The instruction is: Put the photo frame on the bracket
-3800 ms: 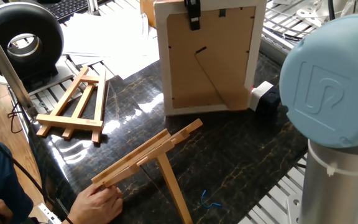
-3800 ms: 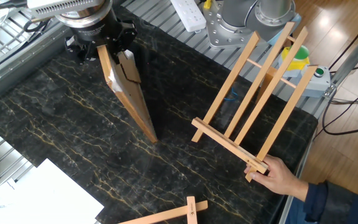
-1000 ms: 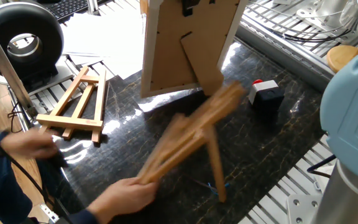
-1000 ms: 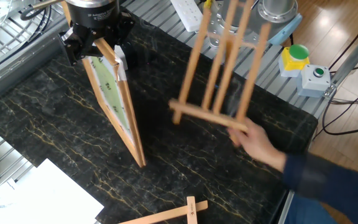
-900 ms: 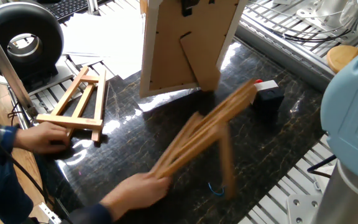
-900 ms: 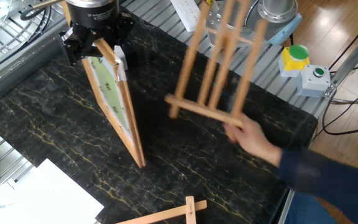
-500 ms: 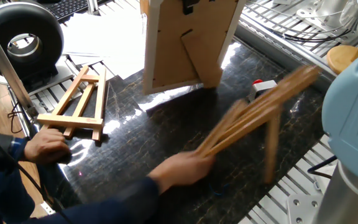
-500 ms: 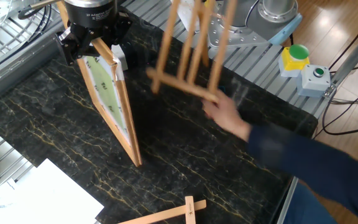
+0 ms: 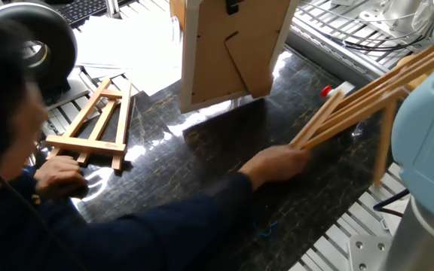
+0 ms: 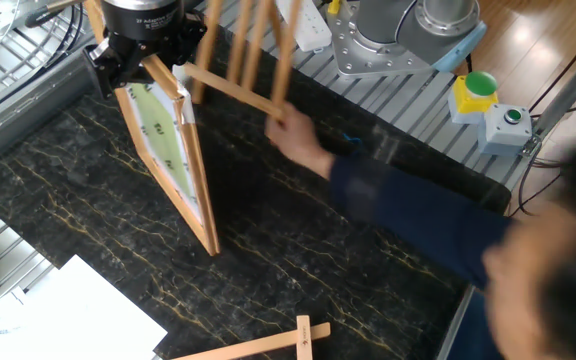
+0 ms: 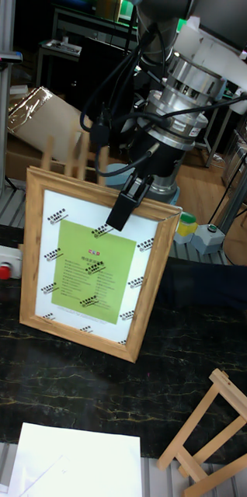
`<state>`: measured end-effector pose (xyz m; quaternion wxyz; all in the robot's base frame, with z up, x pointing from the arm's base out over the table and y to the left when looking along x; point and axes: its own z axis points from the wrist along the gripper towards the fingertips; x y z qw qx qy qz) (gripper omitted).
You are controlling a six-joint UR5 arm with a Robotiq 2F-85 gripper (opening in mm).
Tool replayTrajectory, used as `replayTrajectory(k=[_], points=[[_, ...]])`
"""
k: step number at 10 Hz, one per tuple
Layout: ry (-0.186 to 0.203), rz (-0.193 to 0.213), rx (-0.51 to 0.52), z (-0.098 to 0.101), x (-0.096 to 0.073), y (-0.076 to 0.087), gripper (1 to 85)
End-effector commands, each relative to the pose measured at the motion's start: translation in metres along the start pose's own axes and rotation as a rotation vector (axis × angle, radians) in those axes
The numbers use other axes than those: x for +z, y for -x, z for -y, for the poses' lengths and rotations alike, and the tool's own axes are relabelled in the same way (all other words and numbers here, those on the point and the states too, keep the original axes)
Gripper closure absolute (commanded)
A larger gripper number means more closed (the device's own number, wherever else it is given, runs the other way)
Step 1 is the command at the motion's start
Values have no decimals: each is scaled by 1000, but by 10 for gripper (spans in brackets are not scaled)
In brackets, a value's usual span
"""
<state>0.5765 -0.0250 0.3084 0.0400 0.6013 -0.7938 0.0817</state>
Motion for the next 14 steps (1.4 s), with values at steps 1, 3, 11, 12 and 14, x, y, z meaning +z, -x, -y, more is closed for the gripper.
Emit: replayTrajectory(k=[1,3,11,12,14], points=[[-67,29,-138,17,-2,8,840],[-108,24,-195,27,-2,8,840],[-38,-56,-284,10,-20,-30,840],[-34,-96,-305,10,-35,-41,840],[-18,-171,-306,3,-64,-54,840]])
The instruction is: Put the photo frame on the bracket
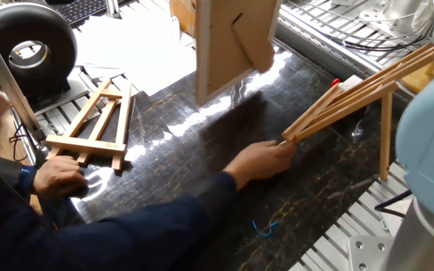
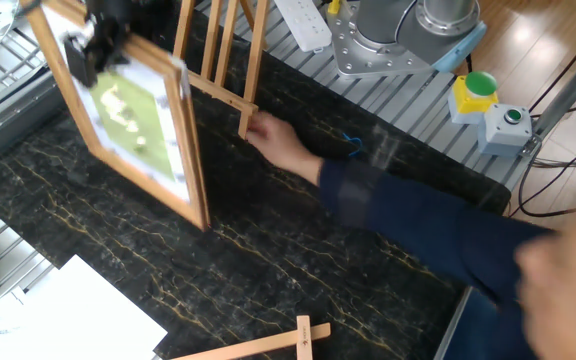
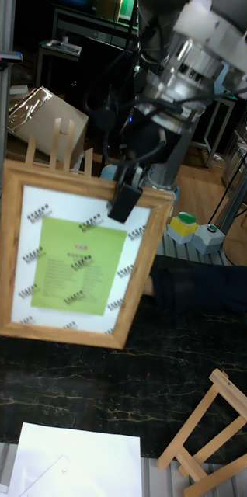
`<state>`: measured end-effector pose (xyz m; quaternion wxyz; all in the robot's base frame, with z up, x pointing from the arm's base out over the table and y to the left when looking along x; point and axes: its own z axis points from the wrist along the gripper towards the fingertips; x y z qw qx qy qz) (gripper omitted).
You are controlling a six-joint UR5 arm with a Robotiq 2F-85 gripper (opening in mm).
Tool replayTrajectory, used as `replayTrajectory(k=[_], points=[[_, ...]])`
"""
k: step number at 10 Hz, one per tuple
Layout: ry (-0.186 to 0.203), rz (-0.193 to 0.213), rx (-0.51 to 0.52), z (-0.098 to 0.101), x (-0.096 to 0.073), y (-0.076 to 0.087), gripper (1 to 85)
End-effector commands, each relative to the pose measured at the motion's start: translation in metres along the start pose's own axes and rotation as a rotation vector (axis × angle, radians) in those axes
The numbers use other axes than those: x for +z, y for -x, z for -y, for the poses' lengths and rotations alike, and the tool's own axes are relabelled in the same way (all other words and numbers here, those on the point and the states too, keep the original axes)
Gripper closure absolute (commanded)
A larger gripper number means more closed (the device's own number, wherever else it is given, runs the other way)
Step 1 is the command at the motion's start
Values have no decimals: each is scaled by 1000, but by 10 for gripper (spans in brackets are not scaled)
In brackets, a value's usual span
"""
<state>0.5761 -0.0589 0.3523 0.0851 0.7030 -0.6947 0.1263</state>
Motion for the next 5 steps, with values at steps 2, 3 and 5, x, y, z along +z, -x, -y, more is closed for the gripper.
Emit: replayTrajectory(k=[2,3,5], points=[[36,-48,-17,-26,-33,-15,840],[45,-51,-10,-34,-38,-15,840],[54,-55,-40,-44,-42,-17,840]])
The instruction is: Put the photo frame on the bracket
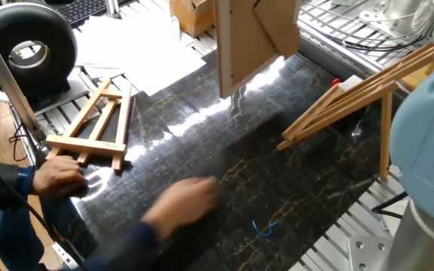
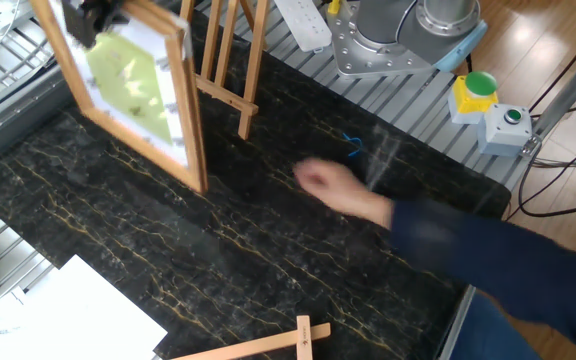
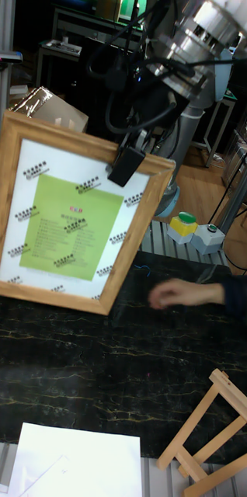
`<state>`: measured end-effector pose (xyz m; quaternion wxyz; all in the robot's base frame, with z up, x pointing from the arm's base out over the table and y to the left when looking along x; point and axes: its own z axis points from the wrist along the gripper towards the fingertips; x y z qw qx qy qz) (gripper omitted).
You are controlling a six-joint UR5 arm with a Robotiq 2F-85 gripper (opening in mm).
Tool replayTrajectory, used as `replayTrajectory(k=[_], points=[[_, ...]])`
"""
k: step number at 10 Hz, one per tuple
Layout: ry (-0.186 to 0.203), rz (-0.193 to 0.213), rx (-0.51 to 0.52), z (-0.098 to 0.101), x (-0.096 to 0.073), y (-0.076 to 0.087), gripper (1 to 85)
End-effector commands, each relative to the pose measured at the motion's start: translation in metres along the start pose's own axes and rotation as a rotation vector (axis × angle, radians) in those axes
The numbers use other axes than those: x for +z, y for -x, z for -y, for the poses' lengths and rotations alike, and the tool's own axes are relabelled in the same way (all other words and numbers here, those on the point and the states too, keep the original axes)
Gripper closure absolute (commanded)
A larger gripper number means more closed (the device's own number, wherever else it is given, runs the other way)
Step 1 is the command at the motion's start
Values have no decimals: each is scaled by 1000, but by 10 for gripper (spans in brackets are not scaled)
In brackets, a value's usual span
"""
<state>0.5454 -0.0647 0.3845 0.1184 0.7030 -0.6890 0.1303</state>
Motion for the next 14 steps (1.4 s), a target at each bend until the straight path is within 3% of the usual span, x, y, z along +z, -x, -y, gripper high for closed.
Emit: replayTrajectory(k=[1,4,7,8,11,12,14], points=[[13,2,-39,-17,-11,-3,840],[13,16,-33,-15,-11,-3,840],[8,109,-1,-14,-12,22,840],[-26,70,6,-5,-11,12,840],[-55,31,46,3,-11,1,840],[-74,32,51,8,-11,1,840],[-91,98,62,13,-13,18,840]])
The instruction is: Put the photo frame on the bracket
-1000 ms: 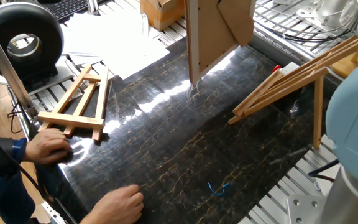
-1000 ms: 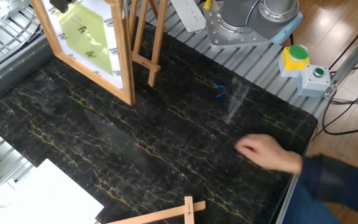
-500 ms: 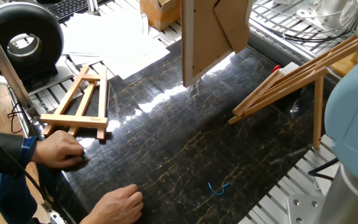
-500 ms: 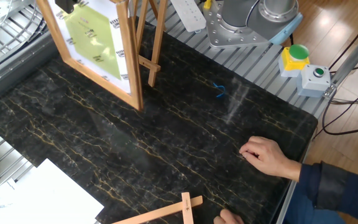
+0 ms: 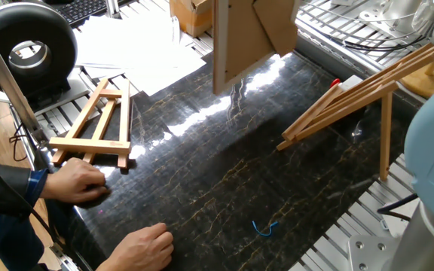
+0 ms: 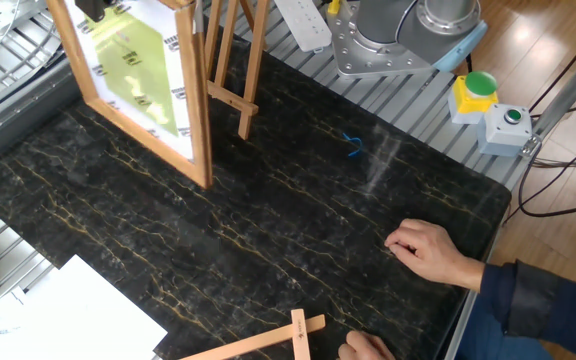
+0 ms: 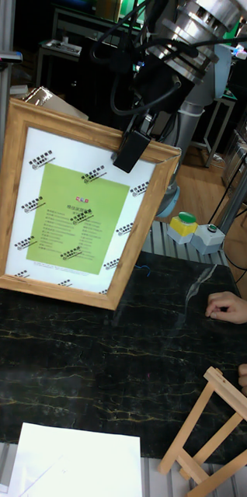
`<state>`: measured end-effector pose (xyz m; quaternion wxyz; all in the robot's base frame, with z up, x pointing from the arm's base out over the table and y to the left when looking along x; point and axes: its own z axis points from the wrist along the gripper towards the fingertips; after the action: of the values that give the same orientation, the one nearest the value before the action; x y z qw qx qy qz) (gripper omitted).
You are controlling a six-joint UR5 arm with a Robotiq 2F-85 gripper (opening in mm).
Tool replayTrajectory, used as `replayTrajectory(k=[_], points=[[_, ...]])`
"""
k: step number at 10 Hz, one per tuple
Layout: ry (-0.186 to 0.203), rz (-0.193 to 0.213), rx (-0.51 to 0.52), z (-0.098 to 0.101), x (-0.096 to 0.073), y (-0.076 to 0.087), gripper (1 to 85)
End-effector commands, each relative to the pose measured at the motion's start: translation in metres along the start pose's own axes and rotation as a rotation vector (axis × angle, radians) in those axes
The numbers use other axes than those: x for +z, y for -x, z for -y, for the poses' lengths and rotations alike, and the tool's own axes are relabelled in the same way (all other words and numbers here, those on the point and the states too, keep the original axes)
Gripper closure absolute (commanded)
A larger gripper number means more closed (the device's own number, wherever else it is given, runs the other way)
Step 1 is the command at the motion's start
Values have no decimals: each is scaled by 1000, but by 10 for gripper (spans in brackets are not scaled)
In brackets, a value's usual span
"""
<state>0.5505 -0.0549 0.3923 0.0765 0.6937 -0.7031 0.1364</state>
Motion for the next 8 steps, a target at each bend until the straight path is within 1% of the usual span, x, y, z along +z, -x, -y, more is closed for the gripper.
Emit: replayTrajectory(k=[1,3,4,6,8], points=[[-35,59,13,9,-1,15,840],[-4,77,-23,0,-2,20,840],[9,74,-50,-3,-1,19,840],[25,71,-68,-31,-14,2,840],[25,68,-85,-49,-25,-8,840]])
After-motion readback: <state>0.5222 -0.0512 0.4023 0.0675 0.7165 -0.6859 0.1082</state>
